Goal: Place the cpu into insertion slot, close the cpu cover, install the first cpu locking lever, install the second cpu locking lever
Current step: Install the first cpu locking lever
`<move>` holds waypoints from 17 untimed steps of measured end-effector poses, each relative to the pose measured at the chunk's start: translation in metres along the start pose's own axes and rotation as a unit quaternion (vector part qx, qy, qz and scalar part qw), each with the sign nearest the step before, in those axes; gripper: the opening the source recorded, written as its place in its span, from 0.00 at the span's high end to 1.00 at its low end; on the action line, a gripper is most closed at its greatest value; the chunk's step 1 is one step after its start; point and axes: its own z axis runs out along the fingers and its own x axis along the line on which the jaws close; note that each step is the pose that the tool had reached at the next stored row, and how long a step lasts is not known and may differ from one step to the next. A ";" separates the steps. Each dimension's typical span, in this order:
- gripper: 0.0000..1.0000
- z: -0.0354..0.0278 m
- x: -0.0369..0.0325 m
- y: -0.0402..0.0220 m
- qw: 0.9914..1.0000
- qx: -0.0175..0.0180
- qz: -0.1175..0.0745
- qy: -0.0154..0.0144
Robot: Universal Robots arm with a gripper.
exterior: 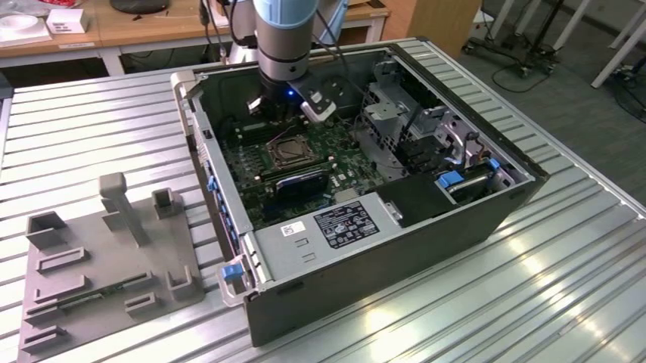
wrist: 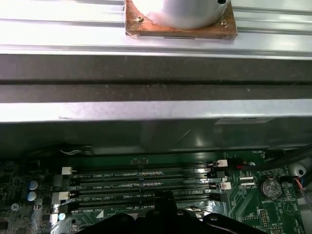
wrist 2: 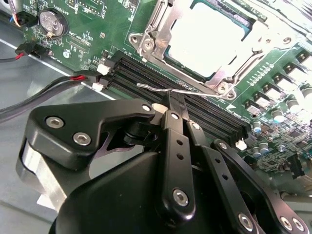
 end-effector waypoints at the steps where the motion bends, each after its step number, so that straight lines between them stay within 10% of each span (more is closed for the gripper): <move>1: 0.89 0.0007 -0.0001 -0.0002 1.000 0.000 0.000 0.000; 17: 0.89 0.0058 -0.0011 -0.0030 1.000 0.000 0.000 0.000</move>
